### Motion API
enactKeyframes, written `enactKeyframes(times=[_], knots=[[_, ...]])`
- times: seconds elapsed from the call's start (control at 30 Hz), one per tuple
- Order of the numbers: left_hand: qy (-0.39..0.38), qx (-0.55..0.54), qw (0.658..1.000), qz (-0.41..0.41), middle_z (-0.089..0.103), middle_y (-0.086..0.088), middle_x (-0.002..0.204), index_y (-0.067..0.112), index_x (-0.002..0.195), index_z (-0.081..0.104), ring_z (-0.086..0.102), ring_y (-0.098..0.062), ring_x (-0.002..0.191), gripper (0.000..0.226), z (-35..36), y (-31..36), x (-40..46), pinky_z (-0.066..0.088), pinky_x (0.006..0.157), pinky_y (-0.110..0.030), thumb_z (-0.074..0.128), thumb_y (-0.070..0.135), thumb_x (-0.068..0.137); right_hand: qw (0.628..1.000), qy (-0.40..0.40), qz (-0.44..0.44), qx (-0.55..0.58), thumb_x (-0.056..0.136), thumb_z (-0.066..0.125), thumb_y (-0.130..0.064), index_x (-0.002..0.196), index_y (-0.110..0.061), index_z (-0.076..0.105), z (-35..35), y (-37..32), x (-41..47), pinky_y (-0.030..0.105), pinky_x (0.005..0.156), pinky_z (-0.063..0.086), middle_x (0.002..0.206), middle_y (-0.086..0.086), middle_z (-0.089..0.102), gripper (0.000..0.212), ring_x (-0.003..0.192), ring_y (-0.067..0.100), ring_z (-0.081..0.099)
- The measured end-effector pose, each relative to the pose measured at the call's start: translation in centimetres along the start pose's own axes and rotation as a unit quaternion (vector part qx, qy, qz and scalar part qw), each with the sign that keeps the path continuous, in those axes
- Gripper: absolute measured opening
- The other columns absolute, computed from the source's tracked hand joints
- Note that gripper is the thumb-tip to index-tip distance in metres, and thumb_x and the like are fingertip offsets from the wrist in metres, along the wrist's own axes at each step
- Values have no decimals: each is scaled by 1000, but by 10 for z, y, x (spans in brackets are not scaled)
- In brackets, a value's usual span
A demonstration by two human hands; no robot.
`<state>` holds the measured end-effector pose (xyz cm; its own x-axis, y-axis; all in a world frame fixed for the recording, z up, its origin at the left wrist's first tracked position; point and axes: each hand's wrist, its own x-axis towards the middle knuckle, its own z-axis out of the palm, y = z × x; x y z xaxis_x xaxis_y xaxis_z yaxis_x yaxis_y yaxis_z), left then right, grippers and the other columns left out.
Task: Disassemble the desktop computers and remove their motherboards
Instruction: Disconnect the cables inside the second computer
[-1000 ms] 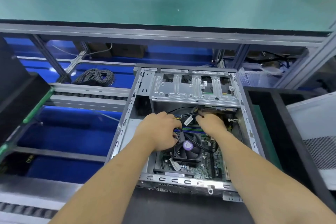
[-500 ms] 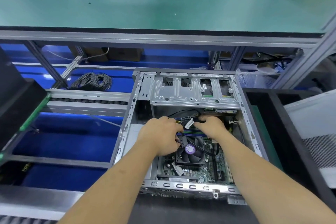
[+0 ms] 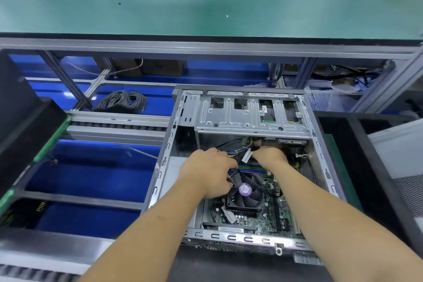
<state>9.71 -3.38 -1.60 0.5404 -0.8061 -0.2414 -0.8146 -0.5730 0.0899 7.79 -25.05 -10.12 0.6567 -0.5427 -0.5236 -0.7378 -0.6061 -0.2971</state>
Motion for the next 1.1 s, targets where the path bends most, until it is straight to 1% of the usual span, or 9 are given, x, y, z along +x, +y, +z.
enactKeyframes(times=[0.1,0.23,0.37,0.6,0.77,0.87,0.93,1.03,1.1], knots=[[1,5,1000,0,61,8,120,40,126,58,53,-21,114,45,0,0,0,46,87,-38,52,40,81,999,-36,-10,-30,100,40,-43,128,-14,53,-2,-5,-1,35,87,43,128,13,60,41,103,28,55],[-3,9,1000,-3,61,8,121,39,126,58,53,-20,115,44,0,1,0,46,88,-39,51,39,82,999,-8,-21,-32,102,36,-24,124,-14,56,3,-10,-1,37,93,44,123,13,62,32,112,31,58],[-6,10,1000,-7,61,8,123,40,128,57,53,-20,115,46,-1,0,0,46,89,-39,50,38,82,998,21,-37,-43,99,36,-18,125,-7,54,10,-4,-1,32,74,42,88,9,58,33,86,29,54],[-7,13,1000,-10,61,8,122,41,127,56,53,-20,113,45,-2,0,0,46,89,-40,51,37,83,997,43,-52,-21,102,38,-21,123,2,53,14,2,3,31,75,41,106,20,65,34,97,34,60],[-1,4,1000,-9,61,8,124,40,129,56,53,-20,113,46,0,-1,0,45,88,-38,51,38,83,997,33,-72,-10,102,42,-26,140,-18,46,9,2,4,30,61,41,77,4,53,39,73,26,53],[-1,4,1000,-7,61,8,123,40,129,56,53,-20,113,46,0,-1,1,45,87,-38,51,38,83,996,39,-81,-19,100,43,-23,109,-14,55,11,5,3,31,61,39,74,7,53,18,75,29,53],[-1,5,1000,-6,61,8,123,39,130,56,53,-20,113,47,0,0,0,45,86,-37,51,38,83,996,52,-70,-2,101,41,-22,97,-13,52,11,6,-2,31,63,40,77,8,55,15,78,30,53],[4,3,1000,-4,61,9,125,41,131,56,53,-20,112,49,0,-1,0,45,87,-37,51,36,82,997,57,-59,-3,103,38,-12,115,-2,59,11,8,-1,34,73,44,110,15,64,26,96,31,60],[3,1,1000,-4,61,9,125,40,130,57,53,-20,111,50,0,-1,0,44,86,-36,51,34,80,997,51,-53,-5,104,38,-18,102,-4,61,8,7,-1,32,76,44,116,17,65,27,96,31,59]])
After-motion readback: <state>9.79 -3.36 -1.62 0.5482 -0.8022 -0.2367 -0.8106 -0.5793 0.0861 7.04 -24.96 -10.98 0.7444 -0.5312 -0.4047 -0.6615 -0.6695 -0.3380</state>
